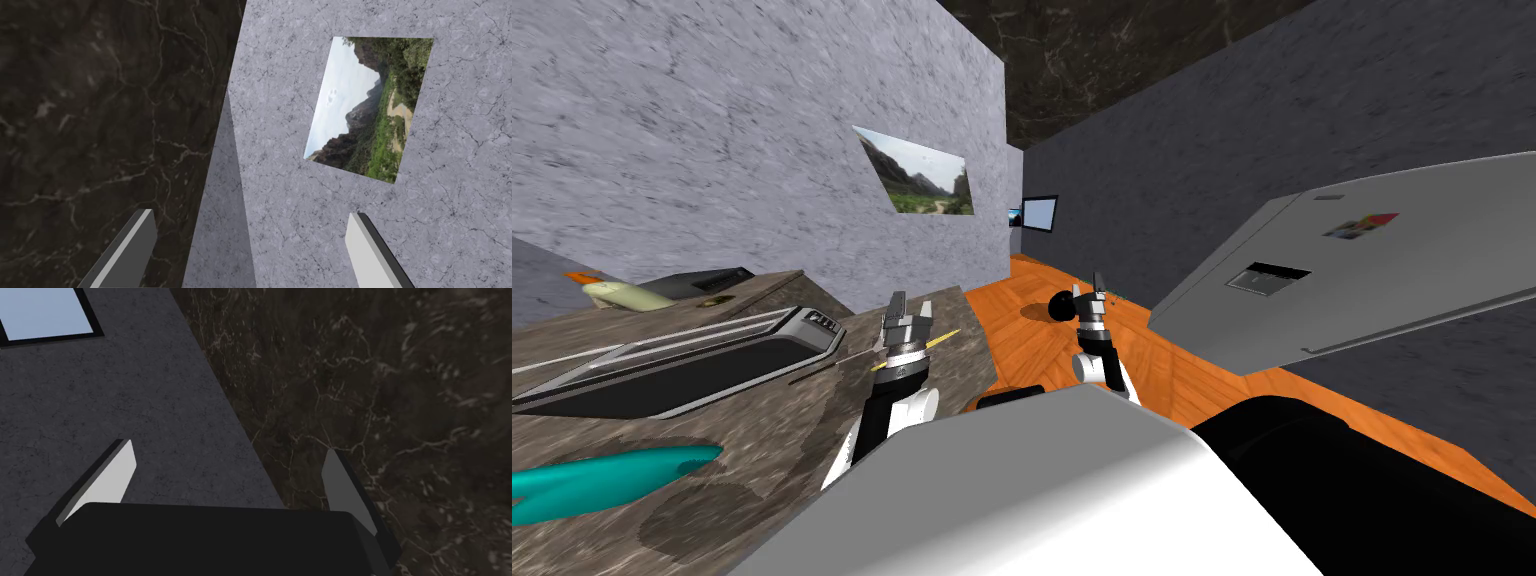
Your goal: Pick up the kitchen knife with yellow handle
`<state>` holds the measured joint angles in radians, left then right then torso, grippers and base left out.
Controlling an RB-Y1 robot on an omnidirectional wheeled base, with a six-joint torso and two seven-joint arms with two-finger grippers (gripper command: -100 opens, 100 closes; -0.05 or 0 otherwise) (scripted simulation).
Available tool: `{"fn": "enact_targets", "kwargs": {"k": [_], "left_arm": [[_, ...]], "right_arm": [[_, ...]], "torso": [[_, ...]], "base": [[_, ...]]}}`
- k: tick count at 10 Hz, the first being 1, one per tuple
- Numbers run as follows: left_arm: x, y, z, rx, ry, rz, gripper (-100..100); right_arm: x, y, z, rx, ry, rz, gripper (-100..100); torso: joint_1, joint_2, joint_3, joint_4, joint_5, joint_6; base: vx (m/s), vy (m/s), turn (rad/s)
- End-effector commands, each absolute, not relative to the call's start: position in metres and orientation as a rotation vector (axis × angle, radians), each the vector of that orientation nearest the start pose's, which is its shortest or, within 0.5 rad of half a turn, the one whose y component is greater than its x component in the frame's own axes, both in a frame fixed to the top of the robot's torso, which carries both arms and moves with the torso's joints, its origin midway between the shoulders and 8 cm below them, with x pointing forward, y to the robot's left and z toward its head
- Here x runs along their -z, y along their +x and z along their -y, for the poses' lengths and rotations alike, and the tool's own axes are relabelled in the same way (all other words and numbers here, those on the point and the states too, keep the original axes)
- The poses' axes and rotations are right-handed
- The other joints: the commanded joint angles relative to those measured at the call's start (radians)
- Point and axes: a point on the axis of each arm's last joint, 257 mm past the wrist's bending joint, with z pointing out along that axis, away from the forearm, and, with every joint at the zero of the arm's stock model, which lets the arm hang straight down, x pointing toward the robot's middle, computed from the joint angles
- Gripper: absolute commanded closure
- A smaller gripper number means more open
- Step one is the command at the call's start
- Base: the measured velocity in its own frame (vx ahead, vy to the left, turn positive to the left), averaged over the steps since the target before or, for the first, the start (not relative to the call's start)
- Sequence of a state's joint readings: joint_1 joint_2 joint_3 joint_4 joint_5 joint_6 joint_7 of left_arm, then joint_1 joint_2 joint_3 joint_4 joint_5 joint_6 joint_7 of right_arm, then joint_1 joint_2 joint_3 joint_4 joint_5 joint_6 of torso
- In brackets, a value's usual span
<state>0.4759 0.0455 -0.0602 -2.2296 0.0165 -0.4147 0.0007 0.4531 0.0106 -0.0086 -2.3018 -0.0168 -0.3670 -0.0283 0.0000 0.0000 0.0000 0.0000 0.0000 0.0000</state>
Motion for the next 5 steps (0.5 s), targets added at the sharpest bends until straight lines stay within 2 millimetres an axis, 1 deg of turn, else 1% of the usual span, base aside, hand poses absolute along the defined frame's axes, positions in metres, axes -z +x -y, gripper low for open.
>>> {"fn": "enact_targets", "kwargs": {"k": [1, 2, 3, 5], "left_arm": [[0.017, 0.371, -0.264, 1.339, -0.744, -0.762, -100], [0.021, 0.371, -0.269, 1.33, -0.755, -0.778, -100], [0.032, 0.368, -0.283, 1.309, -0.789, -0.806, -100], [0.043, 0.364, -0.301, 1.284, -0.838, -0.828, -100]], "right_arm": [[-0.024, 0.364, 0.283, -1.332, 0.743, -0.63, 0], [-0.024, 0.364, 0.283, -1.332, 0.743, -0.63, 0], [-0.024, 0.364, 0.283, -1.332, 0.743, -0.63, 0], [-0.024, 0.364, 0.283, -1.332, 0.743, -0.63, 0]], "torso": [[0.0, 0.0, 0.0, 0.0, 0.0, 0.0], [-0.001, 0.0, 0.0, 0.0, 0.0, 0.0], [-0.002, 0.0, 0.0, 0.0, 0.0, 0.0], [-0.005, 0.001, 0.0, 0.0, -0.001, 0.0]], "base": [[0.003, -0.023, -0.126], [-0.001, -0.043, -0.131], [0.003, -0.076, -0.212], [-0.016, -0.085, -0.167]]}}
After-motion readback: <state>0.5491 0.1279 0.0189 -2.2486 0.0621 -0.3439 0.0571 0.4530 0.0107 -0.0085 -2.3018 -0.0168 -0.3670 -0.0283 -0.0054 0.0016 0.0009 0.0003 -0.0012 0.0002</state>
